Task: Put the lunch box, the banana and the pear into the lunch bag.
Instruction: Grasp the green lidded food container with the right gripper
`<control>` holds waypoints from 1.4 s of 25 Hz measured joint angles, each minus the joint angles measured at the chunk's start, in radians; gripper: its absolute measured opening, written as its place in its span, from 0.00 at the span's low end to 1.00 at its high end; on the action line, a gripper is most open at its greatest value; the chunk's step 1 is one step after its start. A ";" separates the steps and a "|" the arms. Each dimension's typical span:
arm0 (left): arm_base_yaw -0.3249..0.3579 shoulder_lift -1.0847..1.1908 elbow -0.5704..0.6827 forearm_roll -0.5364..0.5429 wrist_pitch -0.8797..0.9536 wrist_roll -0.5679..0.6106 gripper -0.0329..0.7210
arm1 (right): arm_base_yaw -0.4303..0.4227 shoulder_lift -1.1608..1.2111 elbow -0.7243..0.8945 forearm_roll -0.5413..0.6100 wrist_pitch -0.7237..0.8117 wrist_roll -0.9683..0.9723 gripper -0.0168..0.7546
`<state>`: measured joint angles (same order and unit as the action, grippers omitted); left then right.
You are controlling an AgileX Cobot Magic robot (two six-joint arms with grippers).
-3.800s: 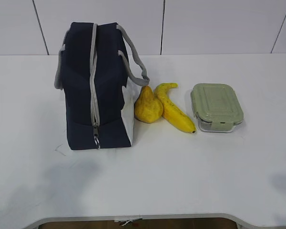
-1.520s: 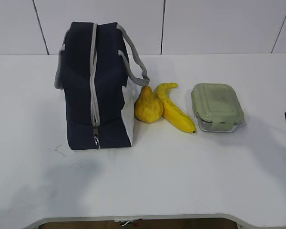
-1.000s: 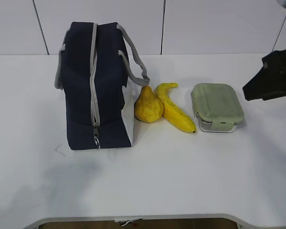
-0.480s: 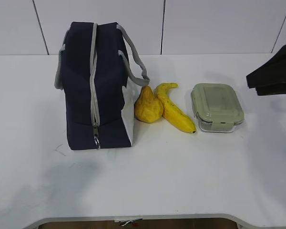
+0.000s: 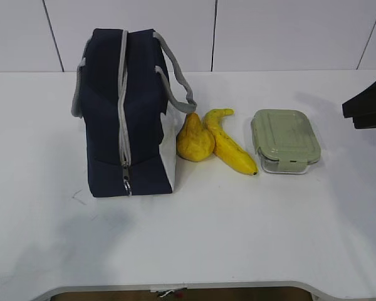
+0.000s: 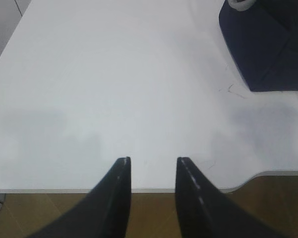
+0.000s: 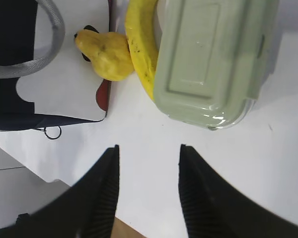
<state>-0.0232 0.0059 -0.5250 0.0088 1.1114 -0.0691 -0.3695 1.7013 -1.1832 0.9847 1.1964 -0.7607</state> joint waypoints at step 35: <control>0.000 0.000 0.000 -0.002 0.000 0.000 0.36 | 0.010 0.413 -0.311 -0.015 0.000 0.018 0.79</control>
<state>-0.0232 0.0059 -0.5250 0.0066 1.1114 -0.0691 -0.3591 2.1144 -1.4942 0.9696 1.1964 -0.7432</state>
